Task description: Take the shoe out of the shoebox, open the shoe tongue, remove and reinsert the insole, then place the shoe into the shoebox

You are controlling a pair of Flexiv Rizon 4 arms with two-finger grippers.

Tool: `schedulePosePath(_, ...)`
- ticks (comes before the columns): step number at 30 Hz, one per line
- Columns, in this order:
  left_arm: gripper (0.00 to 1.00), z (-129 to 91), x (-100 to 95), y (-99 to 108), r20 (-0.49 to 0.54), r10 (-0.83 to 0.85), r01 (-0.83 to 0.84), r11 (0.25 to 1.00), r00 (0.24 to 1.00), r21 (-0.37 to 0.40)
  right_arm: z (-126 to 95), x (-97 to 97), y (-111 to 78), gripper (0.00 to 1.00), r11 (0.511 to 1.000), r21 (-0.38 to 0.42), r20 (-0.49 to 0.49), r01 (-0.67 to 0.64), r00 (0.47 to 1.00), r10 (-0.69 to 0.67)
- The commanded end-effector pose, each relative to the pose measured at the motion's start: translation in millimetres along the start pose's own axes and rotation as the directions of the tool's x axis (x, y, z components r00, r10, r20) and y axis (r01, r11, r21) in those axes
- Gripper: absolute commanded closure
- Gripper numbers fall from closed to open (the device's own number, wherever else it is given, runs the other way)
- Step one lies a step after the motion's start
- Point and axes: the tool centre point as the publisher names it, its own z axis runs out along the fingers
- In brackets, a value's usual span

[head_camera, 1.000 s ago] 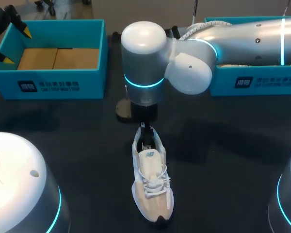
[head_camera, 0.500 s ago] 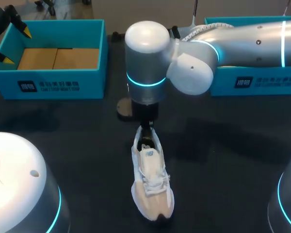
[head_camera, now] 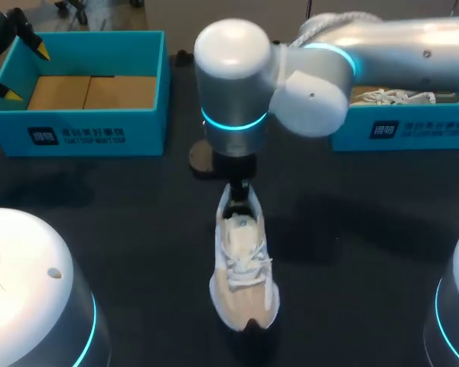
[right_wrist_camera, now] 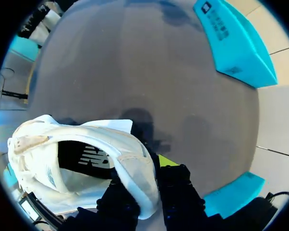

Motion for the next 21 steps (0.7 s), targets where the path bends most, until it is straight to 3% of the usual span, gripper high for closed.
schedulePosePath(1,0.00,0,0.5,0,-0.001,0.001,-0.001,1.000,1.000,-0.003,-68,-11.2,-37.1,1.00,1.000,0.011,0.039,-0.003,0.999,0.003)
schedulePosePath(7,0.00,0,0.5,0,-0.001,0.001,-0.001,1.000,1.000,-0.003,-108,-40.7,-59.6,1.00,0.999,0.042,0.078,0.001,0.997,-0.004)
schedulePosePath(9,0.00,0,0.5,0,-0.001,0.001,-0.001,1.000,1.000,-0.003,-119,-47.1,-63.7,1.00,1.000,0.013,0.073,0.002,0.997,-0.003)
schedulePosePath(17,0.00,0,0.5,0,-0.001,0.001,-0.001,1.000,1.000,-0.003,-119,-47.1,-63.7,1.00,1.000,0.013,0.073,0.002,0.997,-0.003)
schedulePosePath(21,0.00,-4,-10.8,6,-0.031,-0.281,0.274,0.951,0.959,-0.146,-119,-47.1,-63.7,1.00,1.000,0.013,0.073,0.002,0.997,-0.003)
